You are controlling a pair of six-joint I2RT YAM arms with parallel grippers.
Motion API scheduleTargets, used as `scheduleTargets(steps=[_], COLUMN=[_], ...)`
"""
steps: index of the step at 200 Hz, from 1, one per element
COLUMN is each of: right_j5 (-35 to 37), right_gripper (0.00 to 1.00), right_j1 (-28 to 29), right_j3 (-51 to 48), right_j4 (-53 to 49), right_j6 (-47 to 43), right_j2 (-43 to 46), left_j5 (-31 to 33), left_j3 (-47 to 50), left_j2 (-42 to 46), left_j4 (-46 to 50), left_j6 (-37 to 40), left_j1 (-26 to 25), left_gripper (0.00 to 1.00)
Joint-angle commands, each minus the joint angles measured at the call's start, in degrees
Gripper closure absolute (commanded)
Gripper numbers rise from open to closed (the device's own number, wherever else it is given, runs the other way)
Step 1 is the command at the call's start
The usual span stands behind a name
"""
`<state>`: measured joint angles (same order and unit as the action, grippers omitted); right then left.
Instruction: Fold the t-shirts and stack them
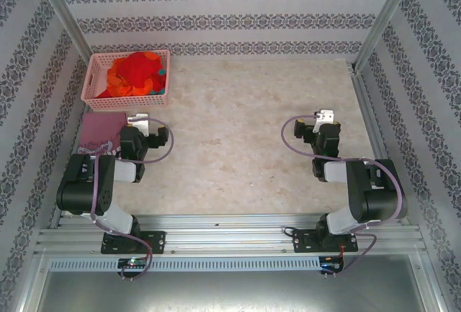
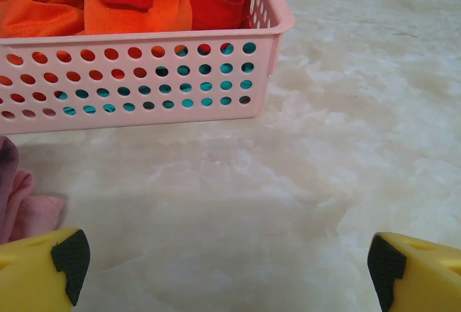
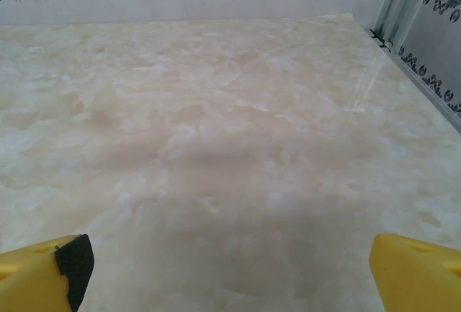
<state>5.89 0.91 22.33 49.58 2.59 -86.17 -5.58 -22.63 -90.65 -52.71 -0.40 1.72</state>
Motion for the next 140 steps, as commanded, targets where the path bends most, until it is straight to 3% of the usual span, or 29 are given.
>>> scheduleTargets(steps=[1, 140], right_j5=[-1.0, -2.6], right_gripper=[0.02, 0.02], right_j1=[0.4, -0.2], right_j3=[-0.5, -0.5], right_j4=[1.8, 1.8], right_j6=[-0.6, -0.3], right_j2=[-0.2, -0.1], left_j5=[-0.7, 0.2], left_j3=[-0.1, -0.2], left_j2=[-0.1, -0.1], left_j4=[0.4, 0.6], left_j6=[0.7, 0.4], left_j1=[-0.1, -0.1], left_gripper=[0.00, 0.01])
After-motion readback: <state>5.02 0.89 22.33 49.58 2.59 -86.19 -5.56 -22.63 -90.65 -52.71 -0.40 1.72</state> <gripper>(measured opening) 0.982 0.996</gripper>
